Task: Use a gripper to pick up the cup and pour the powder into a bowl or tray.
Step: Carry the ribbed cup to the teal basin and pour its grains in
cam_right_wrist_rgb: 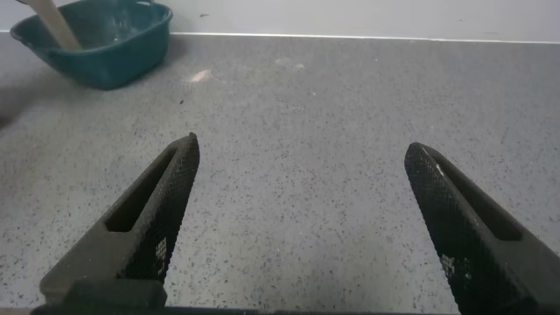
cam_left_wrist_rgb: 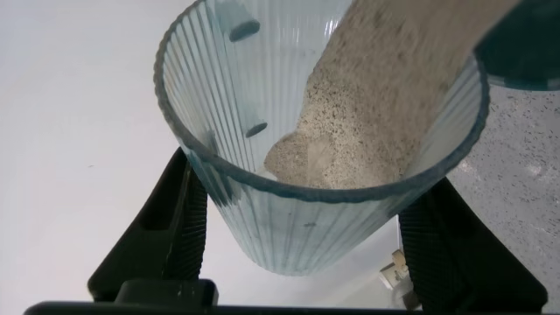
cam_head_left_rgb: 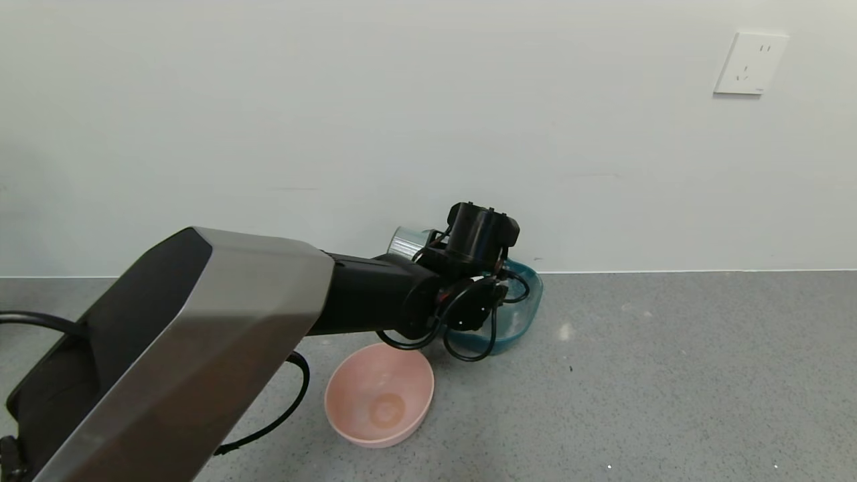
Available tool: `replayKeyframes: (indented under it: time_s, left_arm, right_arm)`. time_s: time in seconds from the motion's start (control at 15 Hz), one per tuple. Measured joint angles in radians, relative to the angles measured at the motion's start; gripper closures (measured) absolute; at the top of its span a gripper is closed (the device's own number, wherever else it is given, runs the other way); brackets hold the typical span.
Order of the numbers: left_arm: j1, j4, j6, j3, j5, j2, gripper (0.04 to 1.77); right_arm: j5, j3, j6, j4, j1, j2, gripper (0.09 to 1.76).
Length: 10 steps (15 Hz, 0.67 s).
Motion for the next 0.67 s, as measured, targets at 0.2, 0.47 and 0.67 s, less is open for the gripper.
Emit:
replayKeyframes:
  time_s: [0.2, 0.47, 0.67]
  left_arm:
    - [0.0, -0.001, -0.001, 0.0, 0.0, 0.0, 0.54]
    - [0.0, -0.01, -0.01, 0.004, -0.001, 0.0, 0.54]
    - [0.0, -0.026, -0.018, 0.006, -0.007, 0.002, 0.54]
  right_arm:
    - [0.0, 0.0, 0.0, 0.0, 0.0, 0.0, 0.14]
    - [0.0, 0.0, 0.0, 0.0, 0.0, 0.0, 0.14]
    - [0.0, 0.0, 0.0, 0.0, 0.0, 0.0, 0.14]
